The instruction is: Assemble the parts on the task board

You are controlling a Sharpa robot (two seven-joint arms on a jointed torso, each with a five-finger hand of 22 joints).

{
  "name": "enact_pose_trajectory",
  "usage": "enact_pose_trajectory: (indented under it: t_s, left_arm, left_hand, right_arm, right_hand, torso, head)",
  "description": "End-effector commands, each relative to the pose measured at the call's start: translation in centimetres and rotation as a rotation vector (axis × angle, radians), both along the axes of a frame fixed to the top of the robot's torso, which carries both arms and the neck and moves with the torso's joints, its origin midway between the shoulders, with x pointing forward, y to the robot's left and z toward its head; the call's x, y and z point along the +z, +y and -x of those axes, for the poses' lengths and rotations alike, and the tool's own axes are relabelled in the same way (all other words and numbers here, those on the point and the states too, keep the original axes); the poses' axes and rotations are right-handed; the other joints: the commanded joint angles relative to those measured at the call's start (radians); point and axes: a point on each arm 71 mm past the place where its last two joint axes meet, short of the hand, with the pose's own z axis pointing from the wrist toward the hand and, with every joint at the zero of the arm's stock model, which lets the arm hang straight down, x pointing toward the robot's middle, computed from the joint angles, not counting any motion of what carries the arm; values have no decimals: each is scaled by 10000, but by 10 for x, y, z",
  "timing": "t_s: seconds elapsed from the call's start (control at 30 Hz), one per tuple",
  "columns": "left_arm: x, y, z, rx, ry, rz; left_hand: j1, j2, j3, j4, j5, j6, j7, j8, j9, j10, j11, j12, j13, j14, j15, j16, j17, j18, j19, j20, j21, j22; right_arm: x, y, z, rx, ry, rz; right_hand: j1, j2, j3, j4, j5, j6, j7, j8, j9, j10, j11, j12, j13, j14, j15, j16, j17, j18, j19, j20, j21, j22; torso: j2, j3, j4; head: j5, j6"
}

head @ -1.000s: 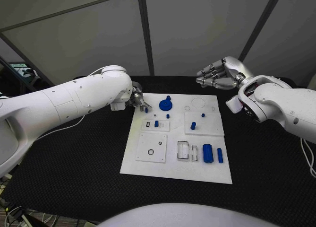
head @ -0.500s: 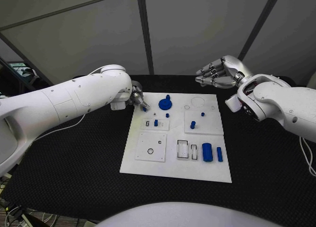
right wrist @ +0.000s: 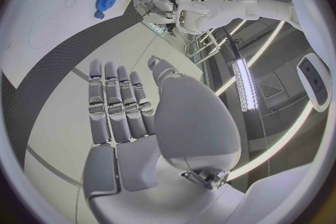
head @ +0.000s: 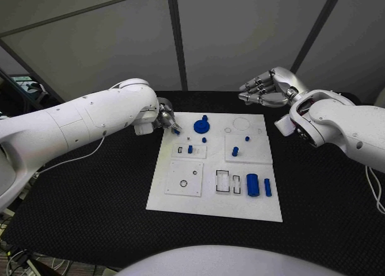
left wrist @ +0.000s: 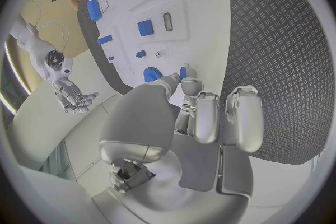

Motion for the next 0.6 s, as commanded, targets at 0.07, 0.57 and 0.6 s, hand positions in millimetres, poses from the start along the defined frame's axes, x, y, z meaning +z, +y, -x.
enact_pose_trajectory:
  t_s: [0.07,0.57,0.6]
  left_arm:
    - [4,1,4,358,-222,731]
    - [10,4,44,159,-892,1329]
    - [9,4,47,119,-928,1323]
  left_hand:
    - [-466,-153,1632,-1131,17,-120,-5,195,163,91,23,34,-14,520,-23,44,855,-79,15,-58,-49,724]
    - [-999,-405,2588,-1536,7,-197,-40,520,381,213,-20,163,40,556,-59,123,931,-78,28,-82,-73,744]
    - [-1029,-419,2641,-1560,7,-198,-43,540,393,232,-24,181,57,558,-62,125,933,-80,33,-84,-68,752]
  right_arm:
    - [1,1,0,84,22,25]
    - [0,-2,-2,39,117,82]
    - [-1,-2,-2,39,124,85]
  right_hand:
    - [-100,29,-47,11,65,-74,26,-50,-9,-55,6,-21,0,-71,-19,0,-11,119,70,-31,-67,-11]
    - [-119,59,-70,8,88,-83,28,-49,-8,-63,8,-18,1,-71,-17,1,-29,120,88,-28,-94,-37]
    - [-119,59,-70,8,88,-83,28,-49,-8,-63,8,-18,1,-71,-17,1,-29,120,88,-28,-94,-37]
  torso:
    - [-7,1,28]
    - [-14,2,21]
    - [-9,-3,17]
  head:
    - [8,14]
    - [109,6]
    - [116,6]
